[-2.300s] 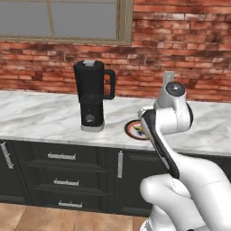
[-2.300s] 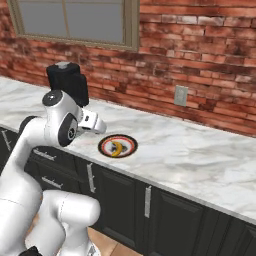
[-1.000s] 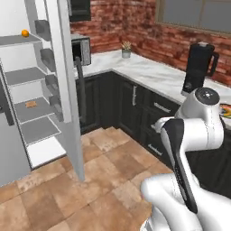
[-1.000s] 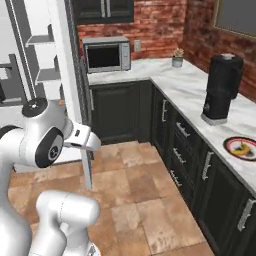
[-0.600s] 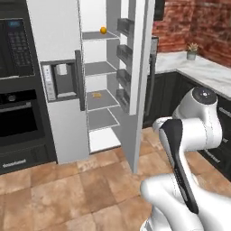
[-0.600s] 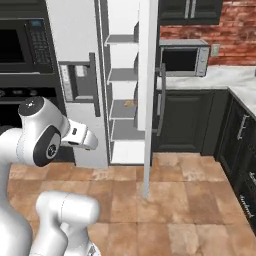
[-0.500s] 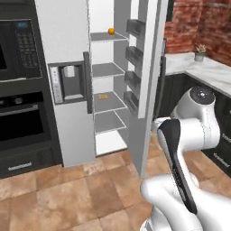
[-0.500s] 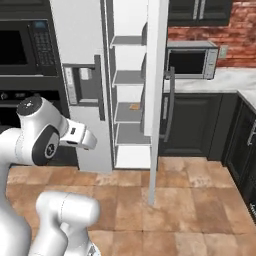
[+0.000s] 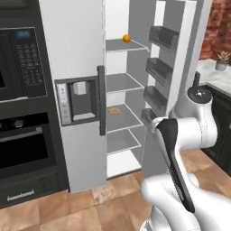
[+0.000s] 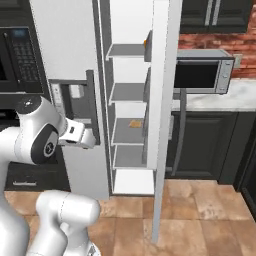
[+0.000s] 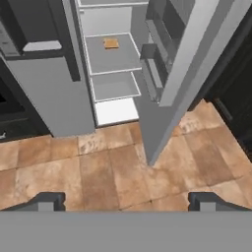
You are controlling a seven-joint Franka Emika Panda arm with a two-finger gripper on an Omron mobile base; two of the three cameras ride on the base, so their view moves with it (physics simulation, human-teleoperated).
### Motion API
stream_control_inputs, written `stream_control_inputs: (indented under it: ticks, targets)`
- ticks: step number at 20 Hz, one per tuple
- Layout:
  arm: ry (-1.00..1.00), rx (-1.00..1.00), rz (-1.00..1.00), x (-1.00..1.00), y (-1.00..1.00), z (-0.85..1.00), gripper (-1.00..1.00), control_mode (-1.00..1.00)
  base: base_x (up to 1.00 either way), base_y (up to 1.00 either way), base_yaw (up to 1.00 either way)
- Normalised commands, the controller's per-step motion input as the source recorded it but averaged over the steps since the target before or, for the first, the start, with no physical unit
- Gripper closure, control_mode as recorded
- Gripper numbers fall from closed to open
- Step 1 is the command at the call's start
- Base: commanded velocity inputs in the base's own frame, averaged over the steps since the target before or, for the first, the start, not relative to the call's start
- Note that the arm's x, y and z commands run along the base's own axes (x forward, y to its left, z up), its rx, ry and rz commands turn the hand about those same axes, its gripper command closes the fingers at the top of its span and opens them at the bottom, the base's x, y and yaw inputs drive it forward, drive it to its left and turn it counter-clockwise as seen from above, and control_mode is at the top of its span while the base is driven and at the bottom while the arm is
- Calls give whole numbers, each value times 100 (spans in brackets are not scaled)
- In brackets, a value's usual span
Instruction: Pick the banana and orange from the fridge and place them on the plate next to the blender to make a fruit smoothie.
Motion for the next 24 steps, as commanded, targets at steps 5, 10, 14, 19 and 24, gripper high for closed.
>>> stream_control_inputs:
  ticks: [5,10,14,19,24]
  targets:
    - [0,0,0,0,0,0,-100,100,100,13,2]
    - [0,0,0,0,0,0,-100,100,94,-30,7]
    - [0,0,0,0,0,0,-100,100,69,-22,5]
    - [0,0,0,0,0,0,-100,100,59,-24,6]
    - [0,0,0,0,0,0,-100,100,38,-35,1]
